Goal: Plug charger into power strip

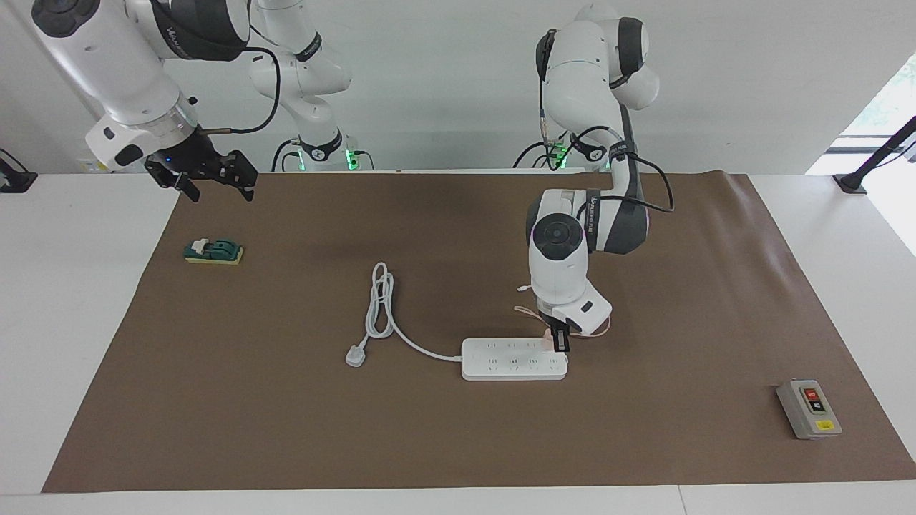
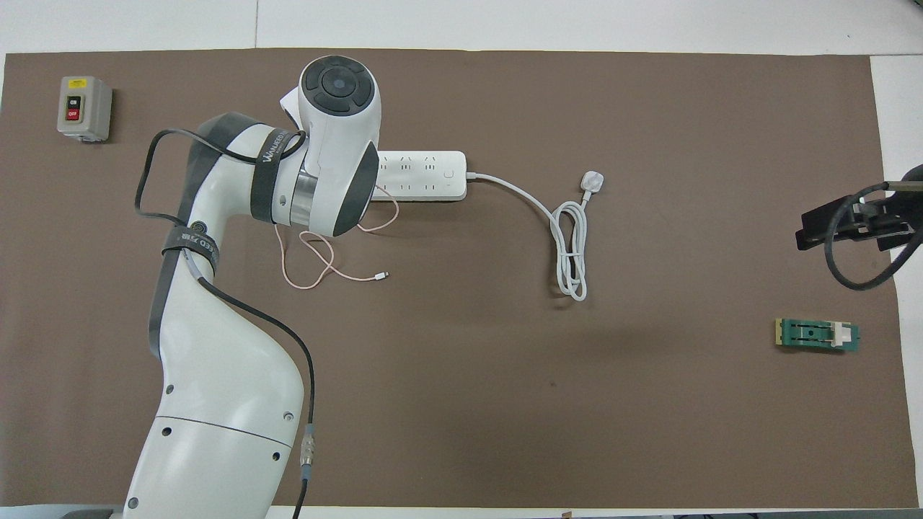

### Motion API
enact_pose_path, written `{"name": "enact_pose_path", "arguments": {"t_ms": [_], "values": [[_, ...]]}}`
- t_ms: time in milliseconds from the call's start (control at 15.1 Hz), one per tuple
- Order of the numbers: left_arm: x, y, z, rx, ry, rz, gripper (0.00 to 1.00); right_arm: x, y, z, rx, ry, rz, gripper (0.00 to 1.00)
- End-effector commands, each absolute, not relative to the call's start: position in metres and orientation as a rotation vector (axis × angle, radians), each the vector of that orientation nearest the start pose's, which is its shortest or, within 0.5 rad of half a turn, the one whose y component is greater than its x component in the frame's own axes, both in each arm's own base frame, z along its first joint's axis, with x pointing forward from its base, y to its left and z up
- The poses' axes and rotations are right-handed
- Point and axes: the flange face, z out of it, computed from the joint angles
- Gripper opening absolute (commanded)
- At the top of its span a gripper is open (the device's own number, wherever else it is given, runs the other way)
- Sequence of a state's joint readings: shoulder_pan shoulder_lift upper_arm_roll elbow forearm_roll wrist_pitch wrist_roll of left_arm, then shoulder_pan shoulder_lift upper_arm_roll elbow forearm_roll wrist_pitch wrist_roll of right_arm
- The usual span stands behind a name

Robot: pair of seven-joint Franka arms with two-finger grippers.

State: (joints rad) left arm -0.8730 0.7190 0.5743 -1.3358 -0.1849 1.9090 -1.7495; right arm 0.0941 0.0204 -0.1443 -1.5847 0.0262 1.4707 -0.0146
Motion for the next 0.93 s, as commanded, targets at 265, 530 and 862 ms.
{"name": "enact_pose_path", "arguments": {"t_ms": [265,530,862], "values": [[0.637,-0.345,0.308,-2.273,-1.889,-0.238,0.00,0.545,-0.025,0.600,-3.099,0.051,0.222,1.00],[0.639,-0.349,0.310,-2.252,-1.944,-0.314,0.00,0.545,-0.024,0.600,-3.100,0.048,0.220,1.00],[0.642,-0.339,0.333,-2.359,-1.831,-0.272,0.52,0.545,-0.024,0.600,-3.100,0.048,0.220,1.00]]}}
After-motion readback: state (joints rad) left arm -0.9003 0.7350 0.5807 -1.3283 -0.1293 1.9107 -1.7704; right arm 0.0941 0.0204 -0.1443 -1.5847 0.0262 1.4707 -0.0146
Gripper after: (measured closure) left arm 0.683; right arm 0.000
